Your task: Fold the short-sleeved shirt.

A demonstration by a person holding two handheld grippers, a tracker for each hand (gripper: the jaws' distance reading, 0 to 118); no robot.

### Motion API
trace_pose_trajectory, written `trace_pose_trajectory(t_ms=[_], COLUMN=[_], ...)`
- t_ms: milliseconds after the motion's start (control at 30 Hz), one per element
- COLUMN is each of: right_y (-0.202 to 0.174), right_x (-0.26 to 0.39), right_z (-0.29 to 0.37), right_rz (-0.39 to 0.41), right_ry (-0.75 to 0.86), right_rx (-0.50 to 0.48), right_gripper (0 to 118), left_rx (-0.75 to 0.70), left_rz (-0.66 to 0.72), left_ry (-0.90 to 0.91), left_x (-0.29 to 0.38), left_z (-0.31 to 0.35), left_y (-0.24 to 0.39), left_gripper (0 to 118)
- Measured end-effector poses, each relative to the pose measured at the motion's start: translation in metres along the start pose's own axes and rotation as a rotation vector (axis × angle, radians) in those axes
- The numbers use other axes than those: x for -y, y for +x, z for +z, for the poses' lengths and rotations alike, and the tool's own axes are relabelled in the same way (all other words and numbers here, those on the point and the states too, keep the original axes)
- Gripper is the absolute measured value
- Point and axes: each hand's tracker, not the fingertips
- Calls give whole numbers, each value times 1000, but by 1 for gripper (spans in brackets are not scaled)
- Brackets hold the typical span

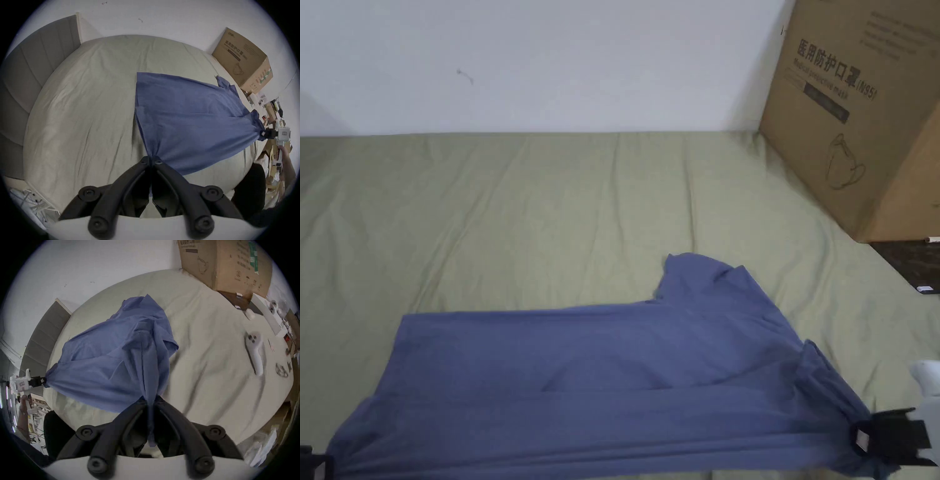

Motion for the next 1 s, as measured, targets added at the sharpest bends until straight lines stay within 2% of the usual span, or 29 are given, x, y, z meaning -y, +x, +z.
trace_pose_trajectory(t_ms=[100, 200, 233, 267, 300, 333, 367, 400, 433, 533, 700, 733, 767, 800, 833, 867, 900, 1000], right_y=[14, 15, 12, 8, 3, -2, -5, -9, -13, -23, -53, -62, -68, -76, -84, -91, -95, -106], right_x=[32, 52, 54, 56, 57, 56, 54, 55, 55, 48, 32, 28, 24, 21, 16, 12, 7, -9], right_z=[5, -4, -8, -10, -11, -11, -10, -8, -2, 14, 34, 37, 39, 41, 41, 40, 37, 30], right_rz=[-65, -77, -68, -61, -43, -28, -26, -28, -39, -48, -13, 1, 11, 16, 24, 30, 30, 40], right_ry=[-71, -105, -104, -100, -76, -68, -66, -45, -14, 81, 176, 183, 204, 230, 251, 263, 268, 294], right_rx=[-26, 1, 14, 17, 35, 90, 129, 148, 150, 138, 106, 81, 64, 58, 52, 54, 53, 2], right_gripper=[4, 5, 13, 25, 33, 33, 64, 95, 110, 112, 112, 111, 102, 84, 53, 5, 0, 0], left_rx=[44, 59, 60, 58, 51, 9, -4, 0, 4, 52, 75, 84, 128, 150, 138, 121, 76, 106], left_rz=[20, 24, 30, 37, 39, 24, 16, 16, 21, 76, 49, 38, 20, 7, -4, -25, -57, -44], left_ry=[-59, -106, -109, -113, -112, -101, -95, -83, -29, 29, 143, 165, 180, 193, 202, 217, 247, 236], left_x=[29, 48, 52, 53, 53, 53, 53, 52, 50, 43, 29, 24, 20, 16, 11, 7, 2, -16], left_z=[8, 1, -3, -5, -5, -5, -4, 0, 6, 16, 33, 37, 41, 43, 44, 42, 42, 36], left_y=[-4, -5, -4, -3, 1, 2, 3, 5, 7, 11, 36, 44, 50, 55, 63, 70, 76, 84], left_gripper=[0, 1, 8, 25, 25, 34, 64, 88, 95, 95, 102, 99, 82, 54, 22, 0, 0, 0])
